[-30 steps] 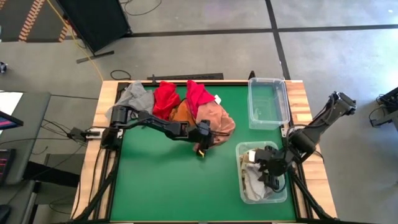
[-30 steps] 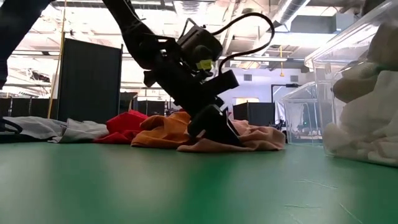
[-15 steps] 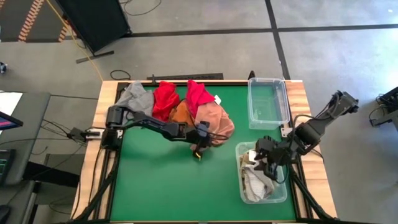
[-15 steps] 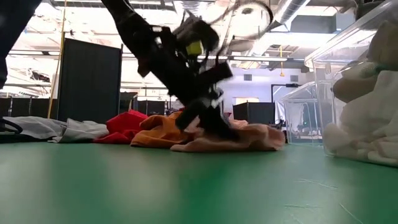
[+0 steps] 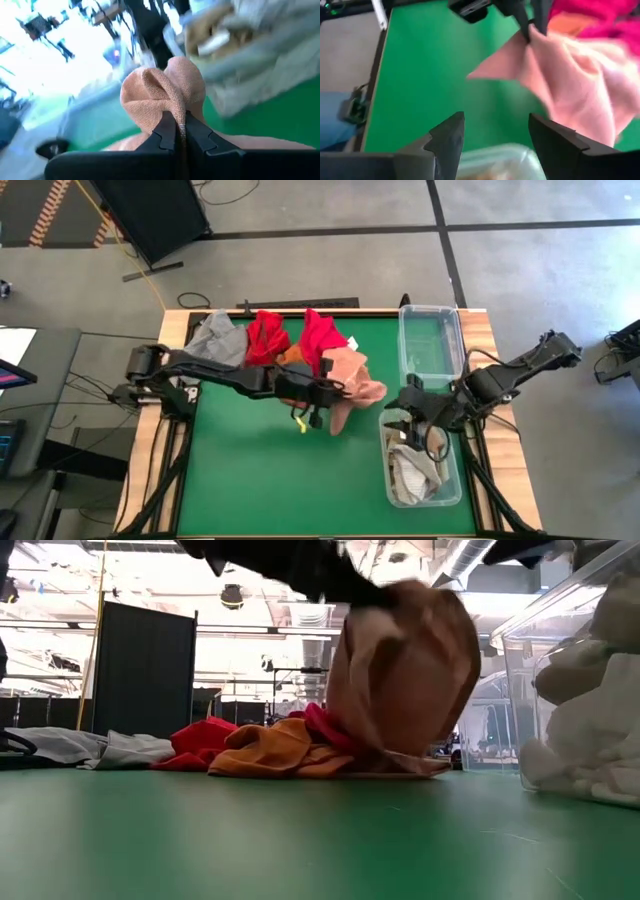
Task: Sort towels by color in basket
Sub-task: Put the brown patterned towel into the top transparent bin
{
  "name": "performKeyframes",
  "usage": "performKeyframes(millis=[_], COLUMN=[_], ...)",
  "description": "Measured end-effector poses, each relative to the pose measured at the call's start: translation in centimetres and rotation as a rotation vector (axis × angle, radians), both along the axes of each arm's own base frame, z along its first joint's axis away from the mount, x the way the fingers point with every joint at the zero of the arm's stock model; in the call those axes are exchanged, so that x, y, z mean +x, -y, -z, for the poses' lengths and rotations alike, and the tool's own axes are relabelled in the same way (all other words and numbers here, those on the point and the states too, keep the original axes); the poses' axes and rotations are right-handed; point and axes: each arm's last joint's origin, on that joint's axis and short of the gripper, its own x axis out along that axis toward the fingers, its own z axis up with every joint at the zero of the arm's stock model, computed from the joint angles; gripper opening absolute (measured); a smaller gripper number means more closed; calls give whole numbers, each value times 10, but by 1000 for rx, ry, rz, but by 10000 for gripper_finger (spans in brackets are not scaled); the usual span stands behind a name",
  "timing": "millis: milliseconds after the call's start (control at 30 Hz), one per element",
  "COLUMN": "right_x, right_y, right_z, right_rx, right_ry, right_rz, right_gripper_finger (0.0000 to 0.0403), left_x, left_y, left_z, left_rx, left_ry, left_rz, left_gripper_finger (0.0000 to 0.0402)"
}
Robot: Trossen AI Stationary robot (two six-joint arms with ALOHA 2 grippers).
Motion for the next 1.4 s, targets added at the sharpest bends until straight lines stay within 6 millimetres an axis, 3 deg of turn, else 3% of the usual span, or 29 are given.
performKeyframes(millis=[200,400,667,900,1200,1400], right_x=[9,29,60,96,124,133], right_y=[9,17,31,25,27,28], right_z=[-5,3,34,56,66,54], right_rx=[-116,-196,-282,-344,-346,-324], right_ry=[64,52,-83,-48,63,205], right_rz=[-3,35,141,57,15,-52], right_gripper_finger=[250,250,250,250,250,250], left_x=[-16,-25,-30,-39,-50,-51], left_y=[2,4,12,14,17,18], left_z=[-36,-54,-68,-79,-87,-88], left_rx=[16,26,59,69,38,13], left_ry=[127,199,244,277,268,272], left_rz=[67,122,179,209,315,363], left_gripper_finger=[3,3,4,6,5,5])
